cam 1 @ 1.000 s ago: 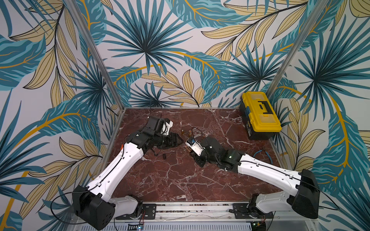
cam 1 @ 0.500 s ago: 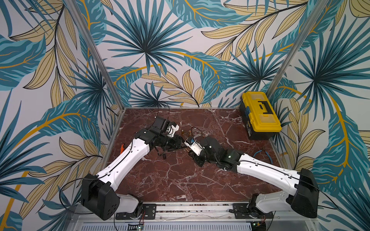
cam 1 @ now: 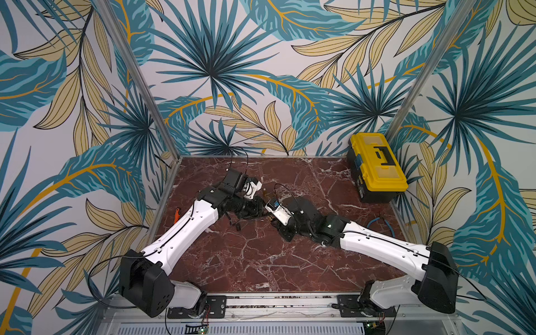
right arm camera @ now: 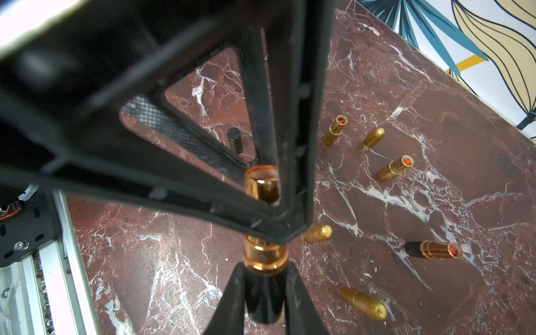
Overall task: Open the lipstick cap
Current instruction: Place the lipstick at the center of the board.
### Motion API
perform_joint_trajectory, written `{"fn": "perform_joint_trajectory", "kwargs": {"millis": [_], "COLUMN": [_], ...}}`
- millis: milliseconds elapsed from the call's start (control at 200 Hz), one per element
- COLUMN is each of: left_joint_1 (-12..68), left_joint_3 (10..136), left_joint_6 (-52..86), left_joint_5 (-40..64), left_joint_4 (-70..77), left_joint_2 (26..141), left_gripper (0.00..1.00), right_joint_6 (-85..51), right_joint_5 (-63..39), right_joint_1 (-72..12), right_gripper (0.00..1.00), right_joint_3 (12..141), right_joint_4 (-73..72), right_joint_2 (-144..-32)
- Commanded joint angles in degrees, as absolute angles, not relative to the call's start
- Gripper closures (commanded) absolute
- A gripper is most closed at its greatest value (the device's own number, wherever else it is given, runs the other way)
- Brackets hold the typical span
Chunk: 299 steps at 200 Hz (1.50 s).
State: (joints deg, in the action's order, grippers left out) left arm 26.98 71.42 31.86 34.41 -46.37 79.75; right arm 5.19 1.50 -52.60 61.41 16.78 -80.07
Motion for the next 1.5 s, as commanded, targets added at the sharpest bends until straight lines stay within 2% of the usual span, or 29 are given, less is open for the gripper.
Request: {"fn": "perform_joint_trajectory", "kwargs": {"millis": [0,481,711,751,841,921,1257,1492], "left_joint_1": [27.2,27.4,27.4,27.4,27.4,27.4,24.5,24.9], "left_joint_3": [73.1,73.0,72.9,72.9,73.2,73.7,76.9,77.2], "left_joint_6": [30.7,30.6,30.5,30.5,30.6,30.5,30.6,26.0], "left_joint_5": [34.8,35.9,36.1,35.8,34.8,33.2,29.2,16.9], "left_joint_4": [-46.8,-46.8,-46.8,-46.8,-46.8,-46.8,-46.8,-47.3], "left_joint_2": [80.1,79.7,79.6,79.5,79.4,79.2,80.0,82.6], "left_gripper": [0.65,0.82,0.85,0.85,0.85,0.85,0.85,0.85], "right_joint_6": [5.6,5.7,5.7,5.5,5.4,5.4,4.1,2.1], "right_joint_5": [0.5,0.4,1.3,1.7,2.6,3.2,5.5,9.1], "right_joint_1": [-52.9,-52.8,-52.8,-52.8,-52.9,-52.8,-52.8,-52.7], "right_gripper": [0.93,0.93,0.92,0.89,0.7,0.64,0.57,0.55], "right_joint_3": [62.5,62.5,62.5,62.6,62.6,62.6,60.3,58.8], "right_joint_4": [16.2,16.2,16.2,16.3,16.5,16.7,18.7,20.7], "right_joint_2": [-80.7,-81.6,-81.7,-81.8,-81.8,-81.4,-77.6,-72.1]}}
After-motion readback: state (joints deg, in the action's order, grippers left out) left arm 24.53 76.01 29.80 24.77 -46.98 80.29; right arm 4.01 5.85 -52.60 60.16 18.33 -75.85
